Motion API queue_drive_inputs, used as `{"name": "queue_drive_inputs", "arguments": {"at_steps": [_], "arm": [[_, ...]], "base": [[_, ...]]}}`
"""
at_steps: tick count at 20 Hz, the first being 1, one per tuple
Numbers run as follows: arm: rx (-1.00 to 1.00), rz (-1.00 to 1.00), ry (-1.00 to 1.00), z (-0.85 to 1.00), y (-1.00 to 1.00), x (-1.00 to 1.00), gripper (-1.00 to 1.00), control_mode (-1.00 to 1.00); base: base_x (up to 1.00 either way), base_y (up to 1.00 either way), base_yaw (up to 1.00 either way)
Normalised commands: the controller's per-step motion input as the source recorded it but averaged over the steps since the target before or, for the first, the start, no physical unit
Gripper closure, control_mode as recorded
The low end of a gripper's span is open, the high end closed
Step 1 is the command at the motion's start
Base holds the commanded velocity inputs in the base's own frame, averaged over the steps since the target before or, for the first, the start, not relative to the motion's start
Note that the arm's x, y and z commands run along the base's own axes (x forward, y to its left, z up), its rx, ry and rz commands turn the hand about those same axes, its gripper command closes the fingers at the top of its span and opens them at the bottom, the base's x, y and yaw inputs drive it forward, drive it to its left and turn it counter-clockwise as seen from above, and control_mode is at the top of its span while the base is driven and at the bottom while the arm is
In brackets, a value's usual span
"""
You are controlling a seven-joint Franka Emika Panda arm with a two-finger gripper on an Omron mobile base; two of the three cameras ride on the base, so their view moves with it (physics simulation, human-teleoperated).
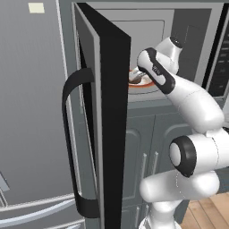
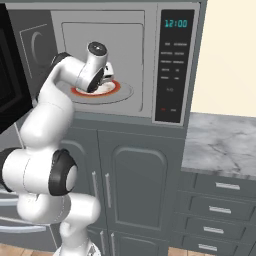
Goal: Retrieve the reheated potato from the microwave, then place the potato, cheese, and condiment on the cutting board.
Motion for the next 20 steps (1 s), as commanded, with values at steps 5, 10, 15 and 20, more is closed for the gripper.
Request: {"name": "queue_drive_inputs", "arguments": {"at_steps": [5,10,15,20], "arm": [[0.00,0.00,0.10,-0.11,0.01,0.17,-1.00,-1.00],[-0.02,0.00,0.11,-0.24,0.00,-0.01,-1.00,-1.00],[-0.03,0.00,0.04,-0.33,0.02,-0.05,-1.00,-1.00],[-0.02,0.00,0.09,-0.39,0.11,-0.02,1.00,-1.00]], "base": [[0.00,0.00,0.00],[0.00,0.00,0.00],[0.00,0.00,0.00],[0.00,0.00,0.00]]}}
